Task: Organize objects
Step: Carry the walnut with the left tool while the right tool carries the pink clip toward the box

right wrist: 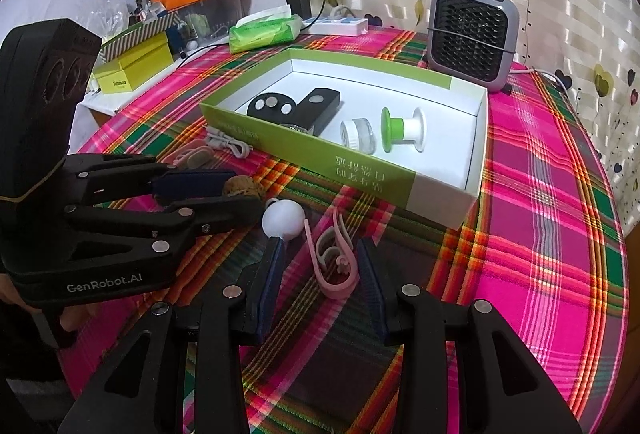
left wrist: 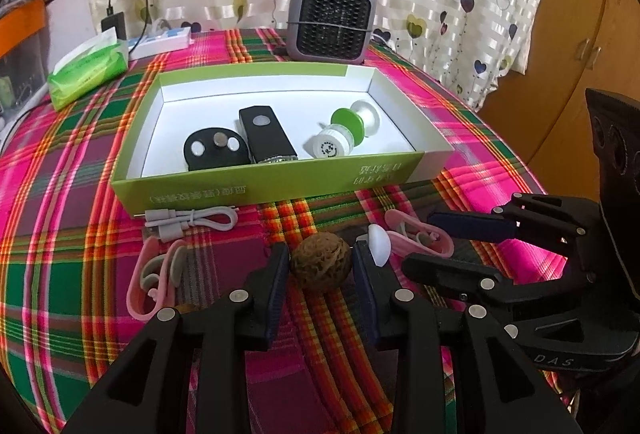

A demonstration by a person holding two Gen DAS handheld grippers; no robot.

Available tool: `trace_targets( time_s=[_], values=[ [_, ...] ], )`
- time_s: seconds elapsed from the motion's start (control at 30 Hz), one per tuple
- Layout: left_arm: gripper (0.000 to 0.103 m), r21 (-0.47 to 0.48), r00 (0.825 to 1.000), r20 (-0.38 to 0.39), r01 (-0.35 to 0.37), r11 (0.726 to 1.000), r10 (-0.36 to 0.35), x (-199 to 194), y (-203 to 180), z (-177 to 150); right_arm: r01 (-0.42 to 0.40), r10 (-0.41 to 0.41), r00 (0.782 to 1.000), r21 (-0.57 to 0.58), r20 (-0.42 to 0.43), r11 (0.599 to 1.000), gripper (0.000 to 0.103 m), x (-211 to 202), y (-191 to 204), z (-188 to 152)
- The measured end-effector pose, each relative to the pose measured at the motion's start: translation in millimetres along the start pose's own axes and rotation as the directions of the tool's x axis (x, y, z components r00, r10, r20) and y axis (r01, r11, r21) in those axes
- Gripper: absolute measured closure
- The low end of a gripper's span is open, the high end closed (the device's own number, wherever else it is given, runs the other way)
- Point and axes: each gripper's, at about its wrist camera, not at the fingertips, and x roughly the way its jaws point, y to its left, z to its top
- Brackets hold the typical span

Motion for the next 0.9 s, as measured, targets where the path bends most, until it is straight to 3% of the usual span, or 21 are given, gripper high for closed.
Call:
trace_targets(
  time_s=[0.47,0.57,0.9],
  values=[
    [0.073,0.001,0.999,-0.014,0.029,1.000,-0.029,3.6,-0.4,0.0,0.017,-0.016,0.999,0.022,-0.036,1.000,0.064,5.9,-3.8,0.7],
    [0.073,0.003,0.999,-0.014,0.032,0.999,-0.032,3.6,-1.0,-0.2,0.022,-0.021,0.999,0.010,-0.038,1.000,0.078,6.2,-1.9,0.7],
    [0.074,0.011,0.999,0.001,0.033,0.999,-0.033,-2.1,-0.5,-2.8,0.045,-0.045,0.999,0.006,-0.016,0.999,0.079,1.4,-1.3,0.5]
  ],
)
